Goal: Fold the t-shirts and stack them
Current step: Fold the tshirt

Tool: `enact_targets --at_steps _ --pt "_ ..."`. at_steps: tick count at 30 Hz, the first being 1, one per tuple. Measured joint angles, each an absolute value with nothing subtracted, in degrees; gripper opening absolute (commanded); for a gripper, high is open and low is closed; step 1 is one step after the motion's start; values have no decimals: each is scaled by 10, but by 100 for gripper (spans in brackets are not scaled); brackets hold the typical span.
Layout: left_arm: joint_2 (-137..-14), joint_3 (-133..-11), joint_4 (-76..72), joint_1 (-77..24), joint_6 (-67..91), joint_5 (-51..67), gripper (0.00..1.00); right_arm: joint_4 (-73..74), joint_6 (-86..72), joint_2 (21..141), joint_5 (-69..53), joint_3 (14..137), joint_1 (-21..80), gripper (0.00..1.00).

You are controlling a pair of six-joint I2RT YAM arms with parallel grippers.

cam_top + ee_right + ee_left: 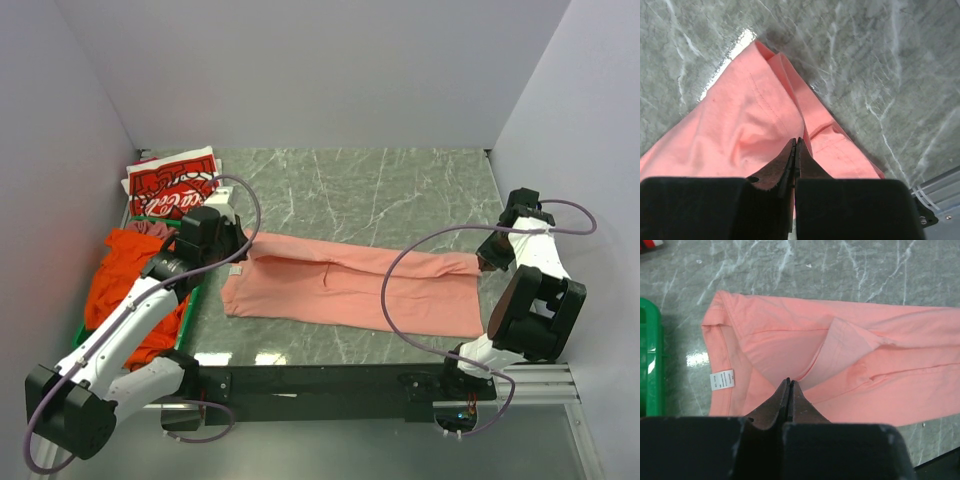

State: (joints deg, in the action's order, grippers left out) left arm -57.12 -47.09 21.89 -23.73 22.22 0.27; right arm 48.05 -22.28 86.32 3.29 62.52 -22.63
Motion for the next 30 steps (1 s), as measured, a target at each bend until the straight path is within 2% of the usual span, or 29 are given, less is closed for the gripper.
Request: enact_targets --at_steps 15,16,17,20,24,30 --pt "-518 -435 272 -238 246 -39 0 501 -198 817 73 580 -226 0" --pt "-515 -434 275 -238 248 -39 3 503 -198 812 76 575 -226 4" --pt "-514 -434 279 -239 251 -39 15 505 -198 808 78 573 -226 24" --pt "-511 -434 288 -242 266 -39 34 509 -198 794 90 571 -226 52" --pt "-491 -434 305 -247 294 -37 48 511 -197 764 106 571 -226 57" --pt "-467 -444 318 -247 317 -28 53 507 -201 673 107 569 -224 55"
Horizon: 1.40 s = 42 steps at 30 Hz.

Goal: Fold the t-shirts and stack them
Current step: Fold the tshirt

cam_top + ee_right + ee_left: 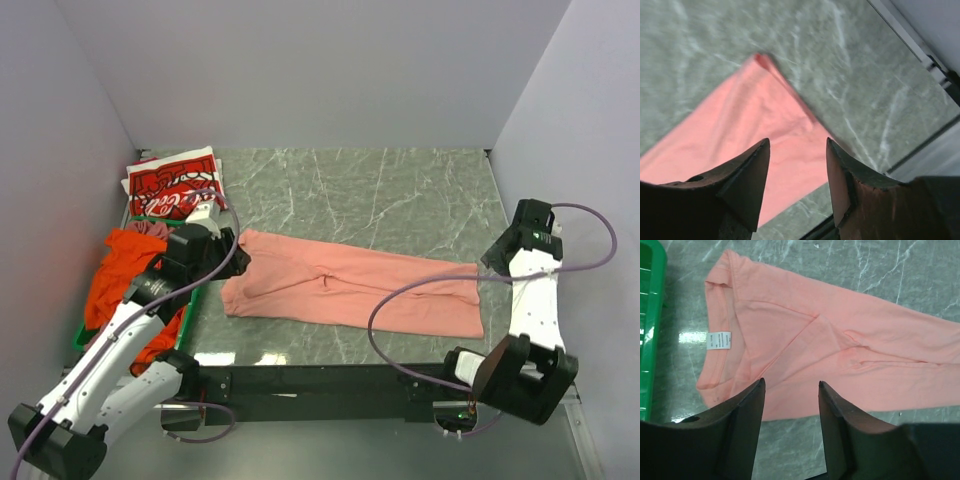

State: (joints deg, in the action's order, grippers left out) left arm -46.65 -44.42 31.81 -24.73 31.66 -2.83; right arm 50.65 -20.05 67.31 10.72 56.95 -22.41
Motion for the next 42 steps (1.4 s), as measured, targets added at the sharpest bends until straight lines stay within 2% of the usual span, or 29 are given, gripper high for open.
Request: enact_targets --at_steps 7,14,22,30,42 --pt "-623 -490 272 -247 331 -13 55 459 -225 630 29 552 -178 51" --pt "-813 -568 232 -241 344 7 54 408 -267 737 -43 515 -79 49" --pt "-939 -576 203 -219 354 35 53 380 -296 809 -65 471 -75 48" --pt "-1021 -615 181 -199 342 43 53 372 -307 894 -54 488 -75 48" --pt "-1200 -851 177 -186 297 77 53 416 -328 974 -39 575 -74 48"
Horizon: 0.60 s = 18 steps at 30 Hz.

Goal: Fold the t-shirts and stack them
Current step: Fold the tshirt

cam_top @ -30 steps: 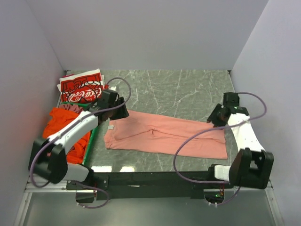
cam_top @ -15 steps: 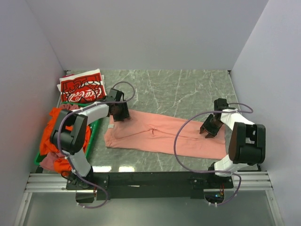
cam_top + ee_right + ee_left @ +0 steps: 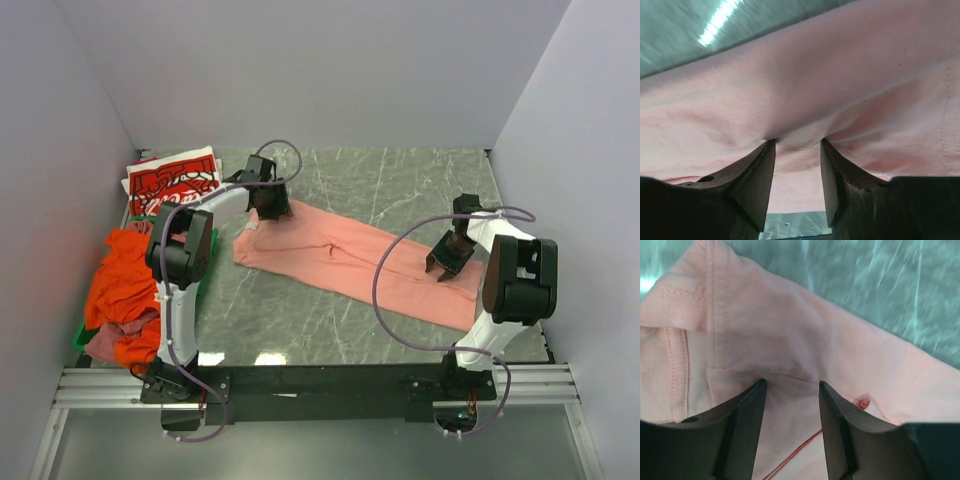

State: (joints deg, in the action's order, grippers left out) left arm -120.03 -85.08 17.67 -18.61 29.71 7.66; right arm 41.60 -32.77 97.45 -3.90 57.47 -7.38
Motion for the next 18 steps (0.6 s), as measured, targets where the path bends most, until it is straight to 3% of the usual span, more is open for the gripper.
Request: enact_targets --at_steps 6,18 --pt "-1243 -930 211 -186 267 67 53 408 -335 1006 -41 619 -74 48" --pt "-1183 -919 229 -259 260 51 54 397 -336 971 -54 611 -51 48"
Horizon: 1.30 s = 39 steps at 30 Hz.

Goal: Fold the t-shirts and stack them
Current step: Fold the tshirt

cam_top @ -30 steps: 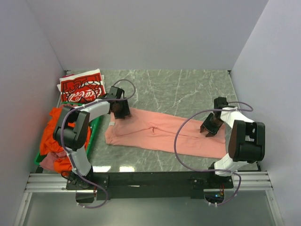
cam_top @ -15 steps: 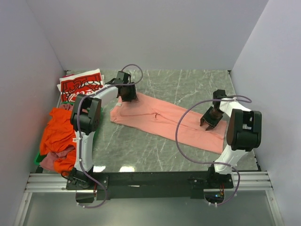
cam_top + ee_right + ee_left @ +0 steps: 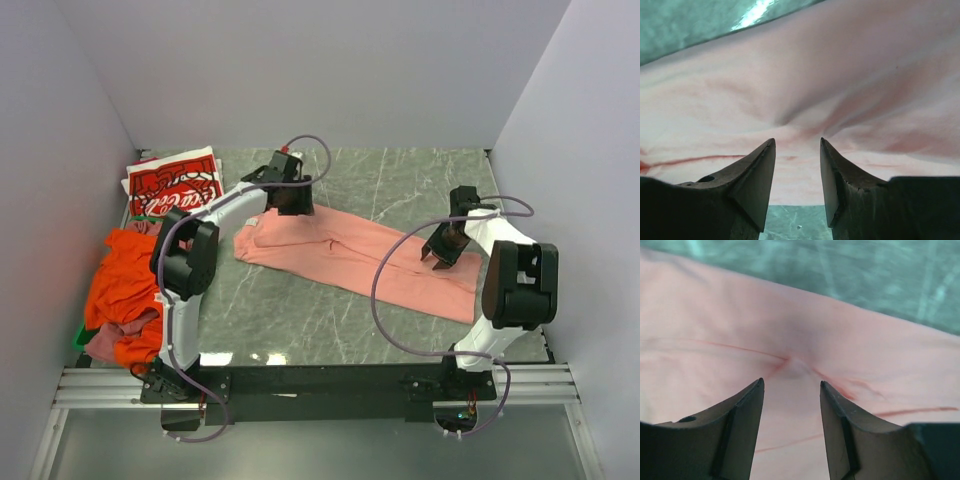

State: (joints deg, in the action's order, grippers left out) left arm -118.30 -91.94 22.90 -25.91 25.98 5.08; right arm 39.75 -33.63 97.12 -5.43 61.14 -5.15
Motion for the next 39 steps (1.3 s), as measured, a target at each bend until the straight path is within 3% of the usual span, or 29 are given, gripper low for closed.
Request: enact_targets --at_steps 21,24,30,32,39 --pt "-1245 -955 228 -294 249 16 50 384 -336 911 -68 539 -43 48" --pt "-1247 -955 227 -295 247 16 43 383 -336 911 -69 539 -42 47" --pt "-1255 -965 228 -300 241 10 9 381 -336 911 -71 538 -37 48" --pt "-1255 -965 230 -300 237 10 3 379 -336 911 -72 536 -35 47" --pt "-1251 -955 228 -305 235 6 0 374 -336 911 -72 529 -30 47"
